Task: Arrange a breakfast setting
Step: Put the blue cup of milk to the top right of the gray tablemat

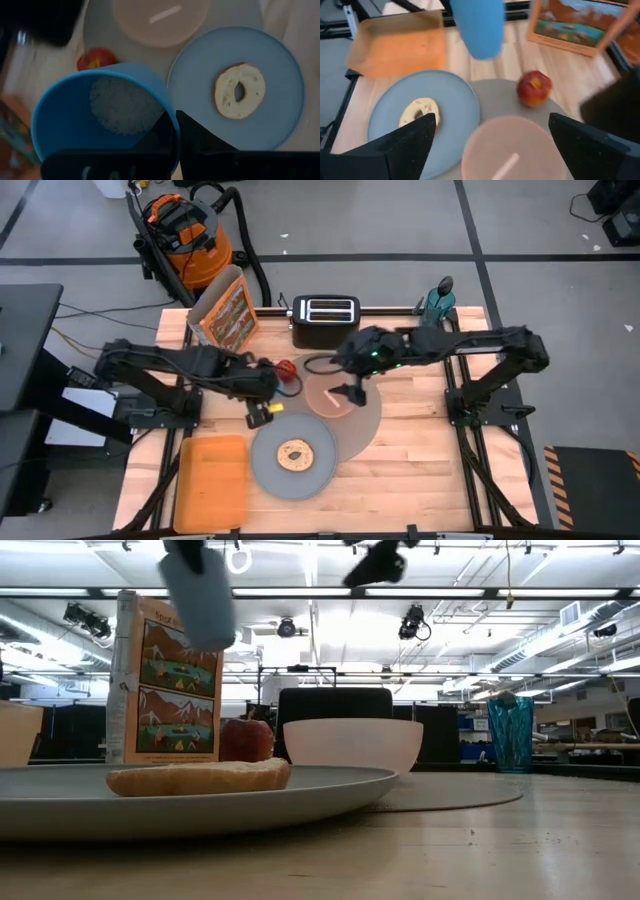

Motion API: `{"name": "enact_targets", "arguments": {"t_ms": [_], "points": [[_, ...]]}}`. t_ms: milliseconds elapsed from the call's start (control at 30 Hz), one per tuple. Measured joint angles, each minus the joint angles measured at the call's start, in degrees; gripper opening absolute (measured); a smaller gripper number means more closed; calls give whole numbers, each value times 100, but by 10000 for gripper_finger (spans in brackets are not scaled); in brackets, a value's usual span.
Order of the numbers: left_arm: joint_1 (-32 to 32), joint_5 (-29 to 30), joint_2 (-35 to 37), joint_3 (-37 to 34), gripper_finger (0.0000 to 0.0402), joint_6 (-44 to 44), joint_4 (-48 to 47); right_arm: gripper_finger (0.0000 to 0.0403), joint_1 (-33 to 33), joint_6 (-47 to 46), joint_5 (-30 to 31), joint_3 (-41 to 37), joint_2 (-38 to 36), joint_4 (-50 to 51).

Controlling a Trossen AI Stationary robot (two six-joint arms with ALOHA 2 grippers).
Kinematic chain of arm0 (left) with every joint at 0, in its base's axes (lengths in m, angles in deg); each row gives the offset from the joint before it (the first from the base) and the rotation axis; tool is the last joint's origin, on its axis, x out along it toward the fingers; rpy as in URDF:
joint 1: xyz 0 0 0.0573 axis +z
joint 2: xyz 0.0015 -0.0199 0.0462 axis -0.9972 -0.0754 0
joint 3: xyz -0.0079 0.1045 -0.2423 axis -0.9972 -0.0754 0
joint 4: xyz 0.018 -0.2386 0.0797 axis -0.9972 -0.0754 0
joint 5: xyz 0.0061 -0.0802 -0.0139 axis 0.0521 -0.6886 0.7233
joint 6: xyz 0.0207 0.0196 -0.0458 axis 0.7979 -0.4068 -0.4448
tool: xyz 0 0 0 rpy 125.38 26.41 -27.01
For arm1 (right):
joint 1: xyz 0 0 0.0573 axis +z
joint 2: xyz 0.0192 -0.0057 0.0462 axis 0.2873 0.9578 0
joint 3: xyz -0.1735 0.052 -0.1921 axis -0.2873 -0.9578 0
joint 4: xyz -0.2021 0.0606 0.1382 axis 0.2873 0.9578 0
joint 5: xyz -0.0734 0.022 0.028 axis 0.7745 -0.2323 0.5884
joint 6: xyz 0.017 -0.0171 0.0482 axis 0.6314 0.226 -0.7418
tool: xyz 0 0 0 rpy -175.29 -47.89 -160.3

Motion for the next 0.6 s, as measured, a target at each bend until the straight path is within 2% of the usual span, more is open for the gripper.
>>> {"name": "enact_targets", "arguments": {"t_ms": [233,400,600], "points": [[-116,11,-656,681,14,966,458,398,258,896,-73,0,698,-980],[-350,2,-811,819,14,1037,561,399,345,1001,252,0,837,-1275],[-540,106,-811,820,14,1063,994,399,342,981,-156,1,959,-1793]]}}
